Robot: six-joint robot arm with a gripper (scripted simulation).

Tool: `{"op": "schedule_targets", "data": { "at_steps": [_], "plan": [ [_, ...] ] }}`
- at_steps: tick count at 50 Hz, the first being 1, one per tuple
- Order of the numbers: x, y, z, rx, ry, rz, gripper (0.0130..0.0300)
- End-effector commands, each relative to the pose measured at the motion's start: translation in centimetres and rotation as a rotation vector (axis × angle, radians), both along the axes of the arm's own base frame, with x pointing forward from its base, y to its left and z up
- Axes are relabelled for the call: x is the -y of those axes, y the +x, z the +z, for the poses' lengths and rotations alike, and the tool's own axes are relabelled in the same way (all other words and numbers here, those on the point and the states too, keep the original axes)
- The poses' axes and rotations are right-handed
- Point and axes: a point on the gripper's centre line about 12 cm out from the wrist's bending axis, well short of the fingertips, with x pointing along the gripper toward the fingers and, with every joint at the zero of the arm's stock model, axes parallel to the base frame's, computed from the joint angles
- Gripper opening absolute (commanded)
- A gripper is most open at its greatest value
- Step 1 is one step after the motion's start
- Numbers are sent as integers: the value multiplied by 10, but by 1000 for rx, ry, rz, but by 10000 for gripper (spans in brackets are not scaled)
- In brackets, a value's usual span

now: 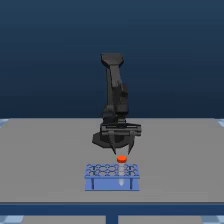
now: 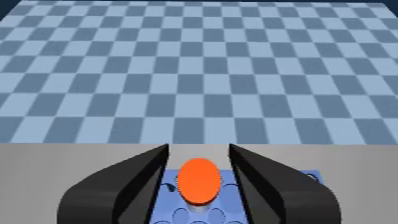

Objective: Pick up the centrifuge tube on the rack

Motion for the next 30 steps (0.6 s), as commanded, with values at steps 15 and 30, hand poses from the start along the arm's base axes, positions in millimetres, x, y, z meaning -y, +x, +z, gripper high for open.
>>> {"op": "schedule_targets", "data": {
  "at_steps": [15,30],
  "plan": [
    [0,-1,-7,1,5,-3,300],
    [0,-1,-17,1,5,-3,300]
  ]
}}
